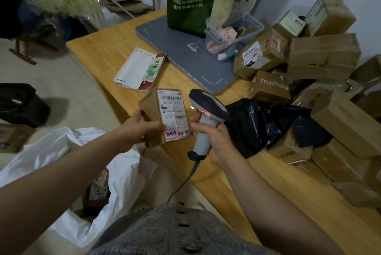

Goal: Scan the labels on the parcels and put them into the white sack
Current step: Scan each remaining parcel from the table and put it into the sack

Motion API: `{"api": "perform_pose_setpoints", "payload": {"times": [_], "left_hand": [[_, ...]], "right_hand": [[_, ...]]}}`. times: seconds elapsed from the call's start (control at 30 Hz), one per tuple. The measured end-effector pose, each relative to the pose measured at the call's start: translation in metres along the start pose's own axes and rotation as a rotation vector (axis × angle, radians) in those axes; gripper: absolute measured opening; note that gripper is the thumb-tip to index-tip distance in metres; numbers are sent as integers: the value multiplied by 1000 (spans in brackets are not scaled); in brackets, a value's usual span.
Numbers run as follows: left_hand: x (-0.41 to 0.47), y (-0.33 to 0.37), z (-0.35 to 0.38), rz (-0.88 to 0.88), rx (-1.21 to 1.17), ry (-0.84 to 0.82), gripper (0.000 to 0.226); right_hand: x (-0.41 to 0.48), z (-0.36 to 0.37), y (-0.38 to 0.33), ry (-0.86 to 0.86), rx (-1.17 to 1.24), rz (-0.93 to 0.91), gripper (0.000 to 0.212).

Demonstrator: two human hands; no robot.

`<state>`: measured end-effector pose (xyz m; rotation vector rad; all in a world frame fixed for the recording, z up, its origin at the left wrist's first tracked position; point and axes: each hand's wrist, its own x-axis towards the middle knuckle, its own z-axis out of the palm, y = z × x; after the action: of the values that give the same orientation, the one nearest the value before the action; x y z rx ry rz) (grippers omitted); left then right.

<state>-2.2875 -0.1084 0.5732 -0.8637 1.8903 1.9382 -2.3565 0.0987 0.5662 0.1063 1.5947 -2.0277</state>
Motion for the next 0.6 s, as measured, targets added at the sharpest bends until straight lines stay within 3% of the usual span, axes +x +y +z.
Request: {"api": "perform_pose_setpoints", "payload": {"times": [0.17,0.27,0.6], "left_hand": [[17,-1,-30,208,-24,188,100],[26,-6,-45,287,13,273,101],[37,-14,-53,366,64,314,106]], "right_hand": [[-8,8,-19,-187,-155,71,10],[-8,16,-23,-180,-245,100,14],[-8,34,-24,-166,-418,53,17]]}}
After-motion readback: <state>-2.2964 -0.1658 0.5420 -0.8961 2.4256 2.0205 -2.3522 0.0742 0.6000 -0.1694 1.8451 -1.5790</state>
